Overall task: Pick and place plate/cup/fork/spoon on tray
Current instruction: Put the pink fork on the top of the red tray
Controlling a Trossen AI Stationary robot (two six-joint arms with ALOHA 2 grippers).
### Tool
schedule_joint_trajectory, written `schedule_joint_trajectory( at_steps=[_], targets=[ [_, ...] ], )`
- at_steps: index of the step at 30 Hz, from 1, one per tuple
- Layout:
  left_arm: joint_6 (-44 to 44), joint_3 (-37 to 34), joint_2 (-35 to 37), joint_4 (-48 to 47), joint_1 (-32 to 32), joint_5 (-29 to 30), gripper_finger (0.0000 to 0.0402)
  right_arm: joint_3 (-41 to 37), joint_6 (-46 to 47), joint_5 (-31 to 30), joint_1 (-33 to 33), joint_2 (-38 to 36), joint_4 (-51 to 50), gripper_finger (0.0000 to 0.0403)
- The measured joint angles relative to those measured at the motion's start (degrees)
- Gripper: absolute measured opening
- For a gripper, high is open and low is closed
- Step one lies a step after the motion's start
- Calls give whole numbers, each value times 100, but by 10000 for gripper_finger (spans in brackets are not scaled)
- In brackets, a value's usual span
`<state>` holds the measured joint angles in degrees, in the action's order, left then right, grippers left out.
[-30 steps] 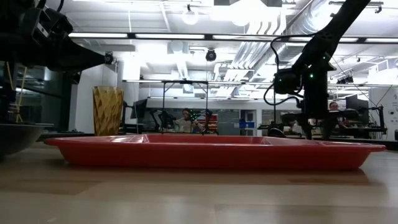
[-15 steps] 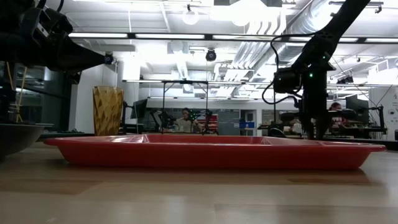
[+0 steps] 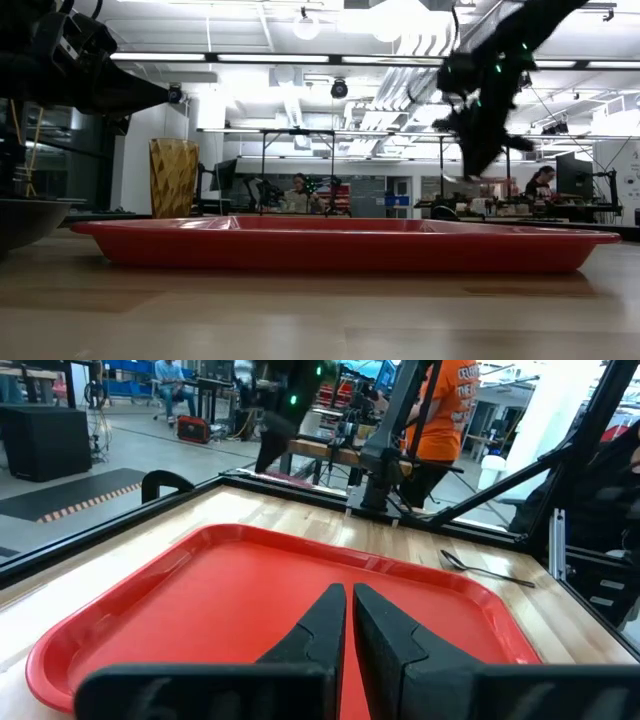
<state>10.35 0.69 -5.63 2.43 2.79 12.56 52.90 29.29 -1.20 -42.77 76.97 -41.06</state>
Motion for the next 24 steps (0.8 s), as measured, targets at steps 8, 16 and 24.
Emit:
schedule_joint_trajectory(
  at_steps=[8, 16, 24],
  targets=[
    [0, 2, 2, 0, 0, 0, 15, 1810, -1932, 130, 1223, 912, -94, 15],
    [0, 0, 0, 0, 0, 0, 15, 3195, -3983, 121, 2172, 2599, -115, 16],
    [0, 0, 2, 0, -2, 0, 15, 4124, -5003, -438, 2572, 4134, -135, 16]
  ],
)
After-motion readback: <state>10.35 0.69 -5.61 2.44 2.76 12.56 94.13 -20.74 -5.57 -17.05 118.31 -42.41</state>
